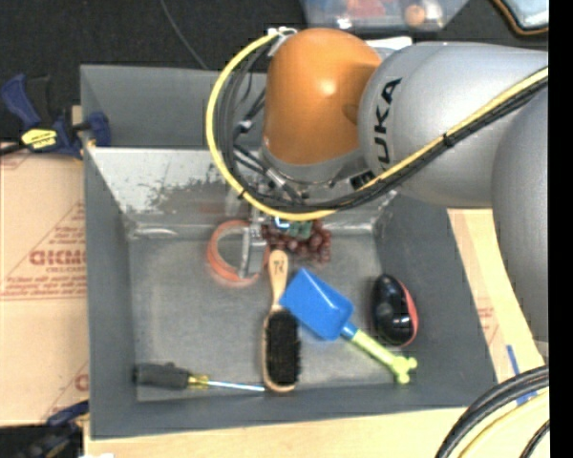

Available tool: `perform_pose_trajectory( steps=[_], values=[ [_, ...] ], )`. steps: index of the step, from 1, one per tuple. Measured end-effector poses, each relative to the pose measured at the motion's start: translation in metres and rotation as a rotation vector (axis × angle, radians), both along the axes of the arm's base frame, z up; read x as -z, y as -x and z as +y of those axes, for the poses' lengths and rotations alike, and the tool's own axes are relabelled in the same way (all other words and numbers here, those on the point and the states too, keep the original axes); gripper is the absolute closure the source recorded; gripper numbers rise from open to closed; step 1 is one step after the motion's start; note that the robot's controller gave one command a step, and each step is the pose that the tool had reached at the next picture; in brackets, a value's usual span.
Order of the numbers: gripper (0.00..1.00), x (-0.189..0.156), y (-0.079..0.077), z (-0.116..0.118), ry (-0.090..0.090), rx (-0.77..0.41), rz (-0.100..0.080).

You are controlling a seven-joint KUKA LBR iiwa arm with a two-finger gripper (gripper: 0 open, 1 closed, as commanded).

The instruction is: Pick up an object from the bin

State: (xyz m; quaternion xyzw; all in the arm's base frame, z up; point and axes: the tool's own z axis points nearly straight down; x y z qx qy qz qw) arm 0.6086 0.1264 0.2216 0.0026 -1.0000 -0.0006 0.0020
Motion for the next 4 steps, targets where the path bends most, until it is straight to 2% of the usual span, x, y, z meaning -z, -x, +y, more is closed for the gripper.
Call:
perform_pose_trajectory(
  steps=[1,2,3,4],
  values=[
    [0.00,-0.005,-0.002,-0.001,-0.001,0.004,-0.008],
    [0.00,0.152,0.009,-0.068,0.000,-0.072,-0.010],
    [0.00,0.061,-0.003,-0.066,-0.003,-0.077,-0.020],
    [0.00,0.121,0.004,-0.056,-0.002,-0.020,-0.004]
  ],
)
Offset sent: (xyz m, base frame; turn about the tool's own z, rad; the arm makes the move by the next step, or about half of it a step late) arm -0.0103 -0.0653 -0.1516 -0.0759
